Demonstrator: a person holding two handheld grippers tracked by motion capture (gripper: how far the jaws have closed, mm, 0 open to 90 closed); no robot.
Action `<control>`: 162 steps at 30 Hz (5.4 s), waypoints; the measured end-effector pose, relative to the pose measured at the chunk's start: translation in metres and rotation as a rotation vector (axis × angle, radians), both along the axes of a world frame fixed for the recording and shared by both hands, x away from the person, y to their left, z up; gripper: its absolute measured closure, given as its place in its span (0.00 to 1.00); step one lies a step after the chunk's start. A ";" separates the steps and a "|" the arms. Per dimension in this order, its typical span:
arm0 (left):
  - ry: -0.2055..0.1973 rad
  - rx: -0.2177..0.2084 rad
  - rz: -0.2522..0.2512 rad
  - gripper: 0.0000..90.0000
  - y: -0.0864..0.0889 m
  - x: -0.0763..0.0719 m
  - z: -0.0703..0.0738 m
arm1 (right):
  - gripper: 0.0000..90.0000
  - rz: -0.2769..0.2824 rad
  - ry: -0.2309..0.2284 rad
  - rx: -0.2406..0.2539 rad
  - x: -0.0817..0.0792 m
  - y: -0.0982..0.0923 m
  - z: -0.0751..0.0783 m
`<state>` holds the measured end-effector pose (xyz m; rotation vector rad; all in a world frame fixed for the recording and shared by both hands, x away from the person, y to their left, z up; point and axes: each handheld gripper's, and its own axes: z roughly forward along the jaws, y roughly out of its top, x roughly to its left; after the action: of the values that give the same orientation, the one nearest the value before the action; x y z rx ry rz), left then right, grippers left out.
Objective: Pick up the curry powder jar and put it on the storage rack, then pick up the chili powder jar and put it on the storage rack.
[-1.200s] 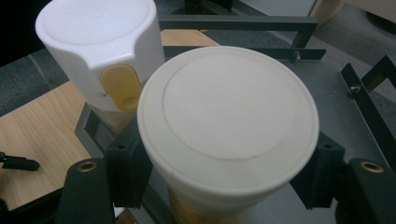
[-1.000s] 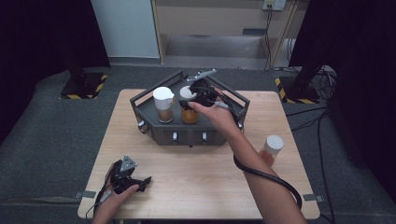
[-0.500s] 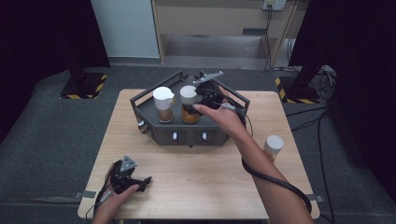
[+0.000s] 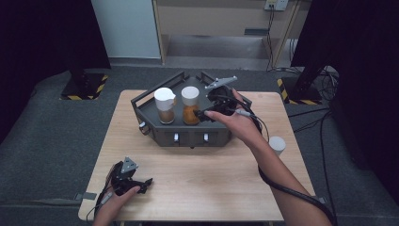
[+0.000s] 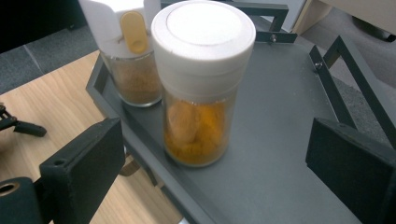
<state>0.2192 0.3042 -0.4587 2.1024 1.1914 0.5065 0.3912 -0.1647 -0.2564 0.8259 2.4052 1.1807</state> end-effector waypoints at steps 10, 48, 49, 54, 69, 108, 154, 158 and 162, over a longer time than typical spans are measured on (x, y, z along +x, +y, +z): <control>0.000 -0.001 0.001 0.00 0.000 0.000 0.000 | 0.05 0.011 -0.002 -0.012 -0.016 -0.017 0.005; -0.001 0.000 0.001 0.00 0.000 0.000 0.000 | 0.05 -0.053 -0.004 -0.022 -0.047 -0.090 0.003; -0.001 0.000 0.001 0.00 0.000 0.000 0.000 | 0.05 -0.053 -0.004 -0.022 -0.047 -0.092 0.003; -0.001 0.000 0.001 0.00 0.000 0.000 0.000 | 0.05 -0.065 -0.001 -0.020 -0.049 -0.100 0.000; 0.000 0.002 -0.002 0.00 0.000 0.000 0.000 | 0.05 -0.101 0.010 -0.015 -0.051 -0.119 -0.009; 0.001 0.001 -0.003 0.00 0.000 0.000 0.000 | 0.05 -0.178 0.023 -0.024 -0.063 -0.167 -0.030; 0.000 0.001 -0.001 0.00 0.000 0.000 0.000 | 0.05 -0.266 0.063 -0.025 -0.085 -0.211 -0.073; 0.000 0.001 -0.001 0.00 0.000 0.000 0.000 | 0.05 -0.270 0.069 -0.020 -0.088 -0.216 -0.079; 0.000 0.001 -0.001 0.00 0.000 0.000 0.000 | 0.05 -0.279 0.082 -0.016 -0.088 -0.220 -0.089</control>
<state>0.2191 0.3042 -0.4589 2.1038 1.1902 0.5071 0.3031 -0.3849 -0.3450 1.1806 2.2638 1.0359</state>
